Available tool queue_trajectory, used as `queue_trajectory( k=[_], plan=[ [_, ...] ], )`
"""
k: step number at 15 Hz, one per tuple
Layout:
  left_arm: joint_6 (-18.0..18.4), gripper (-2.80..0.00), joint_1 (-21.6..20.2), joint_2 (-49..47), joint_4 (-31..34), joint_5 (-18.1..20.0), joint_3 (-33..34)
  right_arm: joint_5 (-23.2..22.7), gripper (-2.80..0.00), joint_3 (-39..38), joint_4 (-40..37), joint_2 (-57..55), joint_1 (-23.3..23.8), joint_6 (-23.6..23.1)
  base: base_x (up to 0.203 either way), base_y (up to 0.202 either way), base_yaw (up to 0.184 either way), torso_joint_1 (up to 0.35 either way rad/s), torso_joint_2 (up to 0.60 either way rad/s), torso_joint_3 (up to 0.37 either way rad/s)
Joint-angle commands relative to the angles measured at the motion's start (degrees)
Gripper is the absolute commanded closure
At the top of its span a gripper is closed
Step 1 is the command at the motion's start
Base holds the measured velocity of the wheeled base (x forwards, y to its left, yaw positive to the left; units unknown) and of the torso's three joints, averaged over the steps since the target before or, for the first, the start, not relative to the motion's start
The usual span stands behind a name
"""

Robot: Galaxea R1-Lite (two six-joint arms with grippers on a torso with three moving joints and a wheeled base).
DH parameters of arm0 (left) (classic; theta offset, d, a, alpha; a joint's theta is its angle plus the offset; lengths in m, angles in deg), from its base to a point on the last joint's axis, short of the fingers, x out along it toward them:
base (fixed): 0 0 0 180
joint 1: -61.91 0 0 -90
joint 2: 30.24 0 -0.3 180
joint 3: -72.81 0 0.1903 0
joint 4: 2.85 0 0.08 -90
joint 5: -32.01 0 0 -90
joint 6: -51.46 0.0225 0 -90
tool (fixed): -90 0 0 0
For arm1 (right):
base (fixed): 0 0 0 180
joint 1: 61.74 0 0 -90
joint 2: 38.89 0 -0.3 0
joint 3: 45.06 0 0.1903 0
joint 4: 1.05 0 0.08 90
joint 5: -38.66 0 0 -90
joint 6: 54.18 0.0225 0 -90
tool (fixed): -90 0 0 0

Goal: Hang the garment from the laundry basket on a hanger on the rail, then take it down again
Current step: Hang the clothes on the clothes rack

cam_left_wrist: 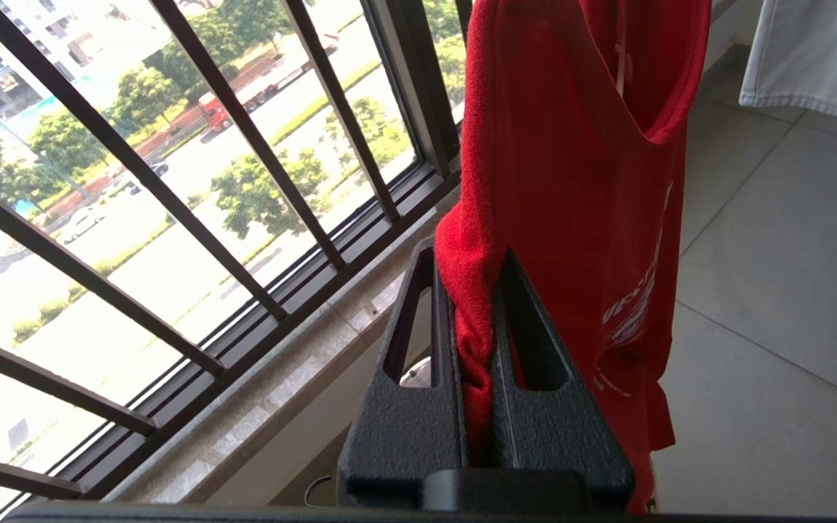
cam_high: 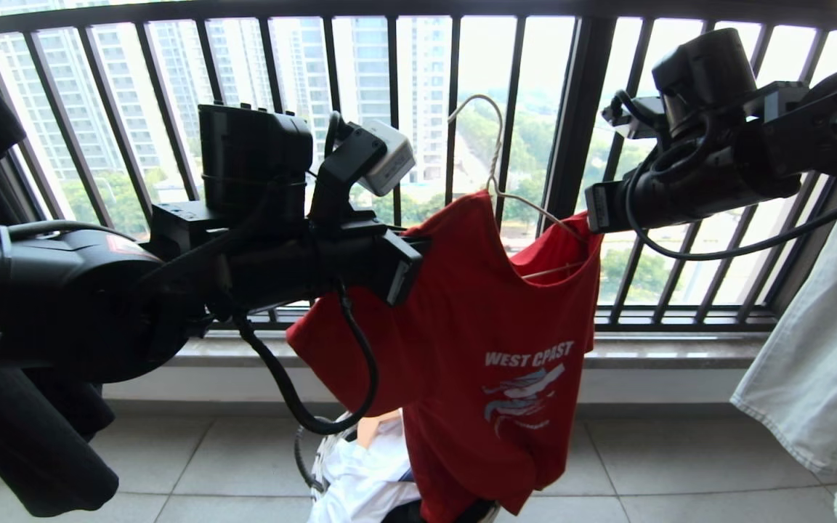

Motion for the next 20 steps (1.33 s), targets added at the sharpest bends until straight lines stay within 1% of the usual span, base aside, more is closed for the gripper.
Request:
queue_trajectory(
  k=[1,3,5,9,10,13,16,20],
  plan=[
    [0.7,0.00,-0.1,1.6,-0.3,-1.4,0.6,0.5,0.00,0.0,0.3,-0.9,1.0,-0.3,0.000,0.000,0.000,0.000,0.00,0.000],
    [2.1,0.00,-0.1,1.3,-0.4,-3.2,0.6,0.6,0.00,-0.1,0.3,-0.8,1.7,-0.7,0.000,0.000,0.000,0.000,0.00,0.000],
    [2.8,0.00,-0.1,1.1,-0.4,-4.8,0.6,0.6,0.00,-0.7,0.2,-0.5,2.3,-0.8,0.000,0.000,0.000,0.000,0.00,0.000],
    [4.4,0.00,-0.1,0.5,-0.4,-5.7,0.7,0.6,0.00,-1.0,0.3,0.3,3.1,-0.9,0.000,0.000,0.000,0.000,0.00,0.000],
    [4.8,0.00,-0.1,0.1,-0.4,-6.7,0.7,0.6,0.00,-1.0,0.3,0.4,3.6,-1.0,0.000,0.000,0.000,0.000,0.00,0.000],
    [4.9,0.00,-0.1,0.7,-0.4,-6.7,1.2,0.6,0.00,-1.6,0.7,0.4,4.8,-2.1,0.000,0.000,0.000,0.000,0.00,0.000],
    [4.9,0.00,-0.1,0.7,-0.4,-6.7,1.4,0.6,0.00,-1.8,1.1,0.8,4.8,-2.7,0.000,0.000,0.000,0.000,0.00,0.000],
    [4.8,0.00,0.1,-0.5,-0.5,-6.4,1.1,0.4,0.00,-1.9,1.1,2.1,2.7,-2.7,0.000,0.000,0.000,0.000,0.00,0.000]
  ],
)
